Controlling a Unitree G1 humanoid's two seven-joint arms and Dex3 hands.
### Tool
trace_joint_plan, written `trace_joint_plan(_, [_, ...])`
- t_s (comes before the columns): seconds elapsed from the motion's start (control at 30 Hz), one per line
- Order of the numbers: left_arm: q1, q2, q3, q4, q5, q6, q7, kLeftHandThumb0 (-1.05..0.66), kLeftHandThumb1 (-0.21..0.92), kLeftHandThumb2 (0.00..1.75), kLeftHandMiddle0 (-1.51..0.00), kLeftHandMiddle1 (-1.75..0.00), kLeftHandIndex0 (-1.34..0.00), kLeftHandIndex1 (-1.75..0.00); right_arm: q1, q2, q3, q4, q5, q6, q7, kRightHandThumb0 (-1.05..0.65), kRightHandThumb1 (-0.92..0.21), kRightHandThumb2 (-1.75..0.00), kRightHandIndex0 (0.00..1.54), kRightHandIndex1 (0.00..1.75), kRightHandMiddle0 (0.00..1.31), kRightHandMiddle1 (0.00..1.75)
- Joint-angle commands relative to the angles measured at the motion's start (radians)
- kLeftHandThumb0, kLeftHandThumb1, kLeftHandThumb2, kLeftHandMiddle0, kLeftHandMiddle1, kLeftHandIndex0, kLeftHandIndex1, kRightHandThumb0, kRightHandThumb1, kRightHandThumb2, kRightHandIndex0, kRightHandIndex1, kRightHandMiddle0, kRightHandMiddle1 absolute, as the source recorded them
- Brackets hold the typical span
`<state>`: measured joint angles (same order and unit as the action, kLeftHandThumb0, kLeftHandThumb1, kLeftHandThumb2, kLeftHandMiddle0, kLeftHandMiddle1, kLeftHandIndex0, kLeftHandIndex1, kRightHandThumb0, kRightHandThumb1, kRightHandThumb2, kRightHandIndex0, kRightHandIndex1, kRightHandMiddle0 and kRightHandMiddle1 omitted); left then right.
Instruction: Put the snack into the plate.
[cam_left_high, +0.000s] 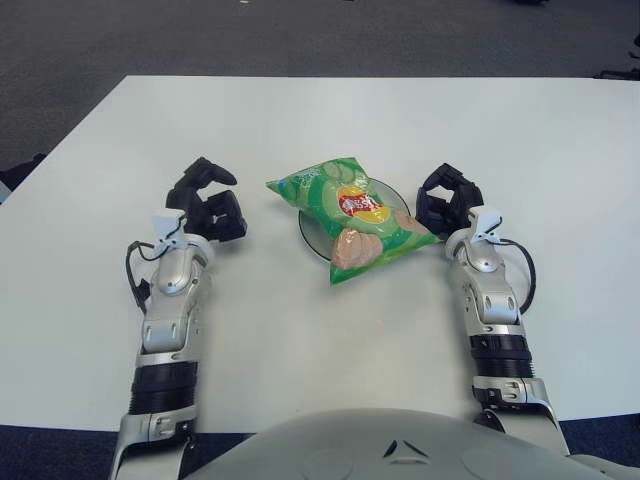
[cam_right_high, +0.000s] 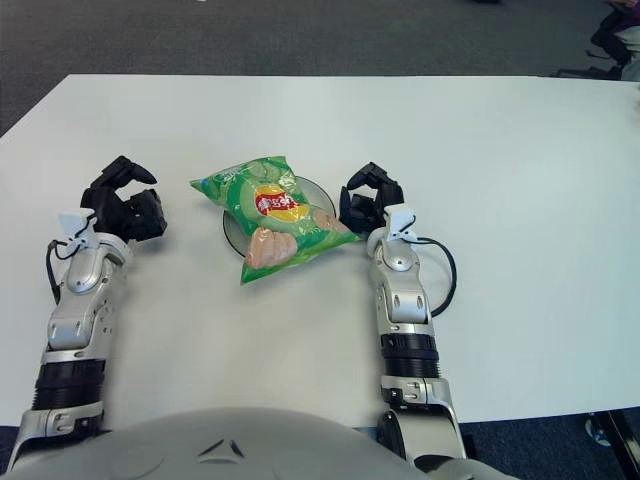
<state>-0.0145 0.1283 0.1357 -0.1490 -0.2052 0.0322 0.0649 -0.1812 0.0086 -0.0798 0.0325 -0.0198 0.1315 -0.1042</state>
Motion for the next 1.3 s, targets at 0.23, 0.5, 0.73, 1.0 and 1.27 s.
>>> trace_joint_plan(0.23, [0.099, -0.072, -0.044, 0.059, 0.009, -0.042, -0.02, -0.56, 0.11, 1.57, -1.34, -1.75, -0.78, -1.75, 0.063, 0.003, -0.011, 0.031, 0.002, 0.046, -0.012, -0.51, -0.25, -1.4, 1.27, 1.75, 0.67, 1.75])
trace_joint_plan(0.5, [0.098, -0.073, -0.047, 0.106, 0.006, -0.104, -0.06, -0.57, 0.1, 1.58, -1.35, -1.75, -0.79, -1.75, 0.063, 0.012, -0.014, 0.016, 0.007, 0.067, -0.023, -0.51, -0.25, -1.4, 1.27, 1.75, 0.67, 1.75])
trace_joint_plan(0.73, [0.095, -0.102, -0.046, 0.156, 0.038, -0.207, -0.027, -0.58, 0.08, 1.6, -1.36, -1.75, -0.81, -1.75, 0.063, 0.019, -0.017, 0.004, 0.005, 0.089, -0.035, -0.51, -0.25, -1.4, 1.28, 1.75, 0.67, 1.75])
trace_joint_plan(1.0, [0.092, -0.123, -0.058, 0.213, 0.056, -0.314, 0.008, -0.6, 0.05, 1.64, -1.37, -1.75, -0.84, -1.75, 0.064, 0.027, -0.025, 0.002, 0.018, 0.077, -0.04, -0.51, -0.25, -1.4, 1.28, 1.75, 0.67, 1.75])
trace_joint_plan(1.27, [0.088, -0.125, -0.065, 0.238, 0.046, -0.337, 0.002, -0.61, 0.04, 1.66, -1.37, -1.75, -0.85, -1.75, 0.064, 0.036, -0.041, 0.017, 0.053, 0.026, -0.02, -0.51, -0.24, -1.4, 1.29, 1.75, 0.67, 1.75])
